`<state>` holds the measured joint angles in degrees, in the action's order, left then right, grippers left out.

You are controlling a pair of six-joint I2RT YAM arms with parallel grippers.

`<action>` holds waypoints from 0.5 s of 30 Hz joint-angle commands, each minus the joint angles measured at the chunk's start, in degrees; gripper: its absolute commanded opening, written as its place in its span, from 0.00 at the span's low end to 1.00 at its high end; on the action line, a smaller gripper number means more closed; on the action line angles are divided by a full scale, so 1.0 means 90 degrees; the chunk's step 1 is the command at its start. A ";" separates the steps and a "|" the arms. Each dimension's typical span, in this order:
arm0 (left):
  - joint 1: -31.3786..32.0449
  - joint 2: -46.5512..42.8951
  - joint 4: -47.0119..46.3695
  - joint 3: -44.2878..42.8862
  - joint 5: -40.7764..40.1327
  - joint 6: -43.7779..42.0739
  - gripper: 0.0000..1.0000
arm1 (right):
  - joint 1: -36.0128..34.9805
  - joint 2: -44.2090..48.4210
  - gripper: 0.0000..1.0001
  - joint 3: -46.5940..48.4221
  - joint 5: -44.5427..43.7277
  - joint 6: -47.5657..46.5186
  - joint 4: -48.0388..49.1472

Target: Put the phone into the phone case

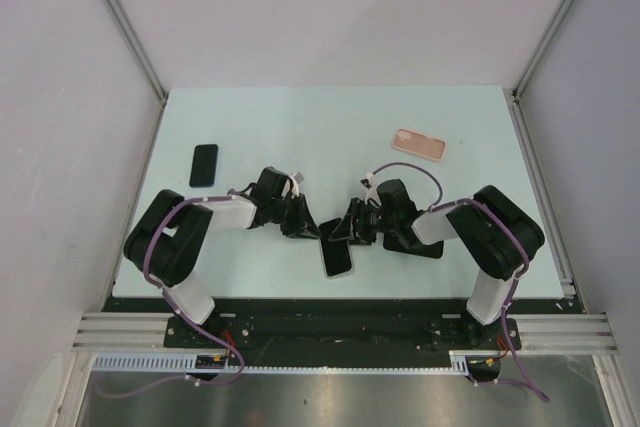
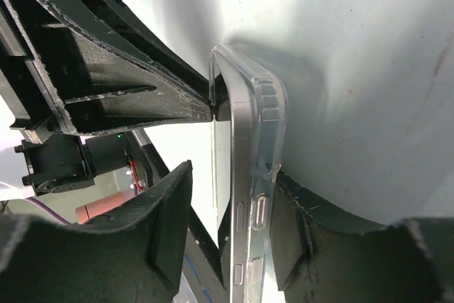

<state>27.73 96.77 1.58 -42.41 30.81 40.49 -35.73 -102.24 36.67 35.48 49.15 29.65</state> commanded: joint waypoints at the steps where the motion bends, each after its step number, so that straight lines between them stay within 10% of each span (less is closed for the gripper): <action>1: 0.0259 0.0136 0.0292 0.0035 0.0269 -0.0046 0.18 | 0.0014 0.0168 0.44 0.0096 0.0256 -0.0197 -0.0101; 11: 0.0181 -0.0165 0.0633 -0.0014 0.0103 -0.0065 0.21 | 0.0131 0.0168 0.02 0.0096 0.0490 -0.0119 -0.0004; 15: -0.0111 -0.1063 0.1141 0.0005 0.0024 -0.0299 0.41 | 0.0258 0.0168 0.00 0.0106 0.0754 0.0037 0.0153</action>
<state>28.03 95.11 5.32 -42.39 31.03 40.03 -34.35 -101.95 36.64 38.17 48.05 27.79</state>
